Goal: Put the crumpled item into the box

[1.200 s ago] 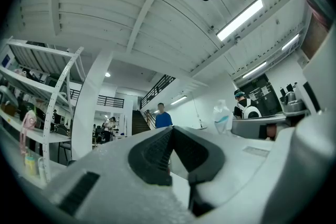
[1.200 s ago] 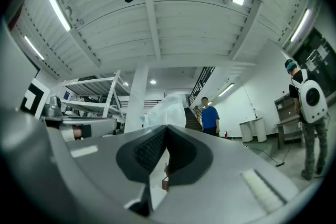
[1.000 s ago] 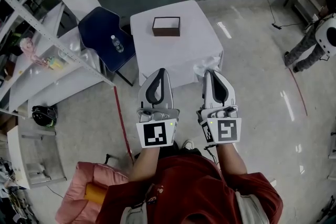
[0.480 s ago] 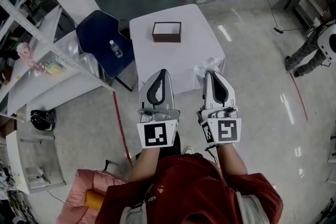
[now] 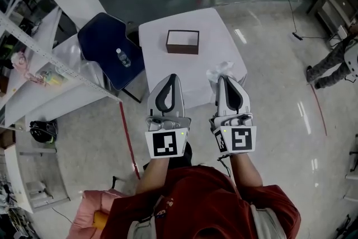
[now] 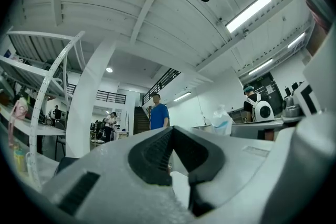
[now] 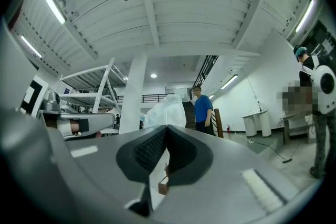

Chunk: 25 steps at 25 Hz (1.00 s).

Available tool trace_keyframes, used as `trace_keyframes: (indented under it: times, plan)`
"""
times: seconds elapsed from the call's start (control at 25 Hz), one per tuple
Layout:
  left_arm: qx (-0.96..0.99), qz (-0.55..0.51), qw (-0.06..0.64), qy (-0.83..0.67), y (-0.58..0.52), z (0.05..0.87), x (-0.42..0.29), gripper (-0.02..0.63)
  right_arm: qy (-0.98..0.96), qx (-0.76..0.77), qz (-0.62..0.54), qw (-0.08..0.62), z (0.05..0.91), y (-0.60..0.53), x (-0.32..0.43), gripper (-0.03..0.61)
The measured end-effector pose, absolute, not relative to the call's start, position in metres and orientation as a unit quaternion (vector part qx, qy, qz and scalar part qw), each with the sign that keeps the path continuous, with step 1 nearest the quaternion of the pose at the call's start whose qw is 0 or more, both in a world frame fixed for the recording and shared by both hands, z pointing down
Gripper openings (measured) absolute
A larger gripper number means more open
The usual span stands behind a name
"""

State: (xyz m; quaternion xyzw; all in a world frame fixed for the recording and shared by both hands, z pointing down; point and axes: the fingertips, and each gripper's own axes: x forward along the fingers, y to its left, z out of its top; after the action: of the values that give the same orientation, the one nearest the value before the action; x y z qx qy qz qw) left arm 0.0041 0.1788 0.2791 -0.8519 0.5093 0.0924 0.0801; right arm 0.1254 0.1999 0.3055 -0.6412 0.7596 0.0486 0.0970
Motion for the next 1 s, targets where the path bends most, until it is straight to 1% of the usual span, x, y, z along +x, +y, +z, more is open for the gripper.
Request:
trace_keyframes:
  times: [0.52,1.0]
  plan:
    - [-0.856,0.102,0.054,0.503,0.052,0.285,-0.026,0.003,0.757,-0.648,0.045,0.067,0.309,0.076,0.093,0.003]
    - [-0.859,0.112,0.042,0.498,-0.024,0.278,-0.059,0.003,0.758,-0.648,0.044,0.053,0.303,-0.005,0.055,0.003]
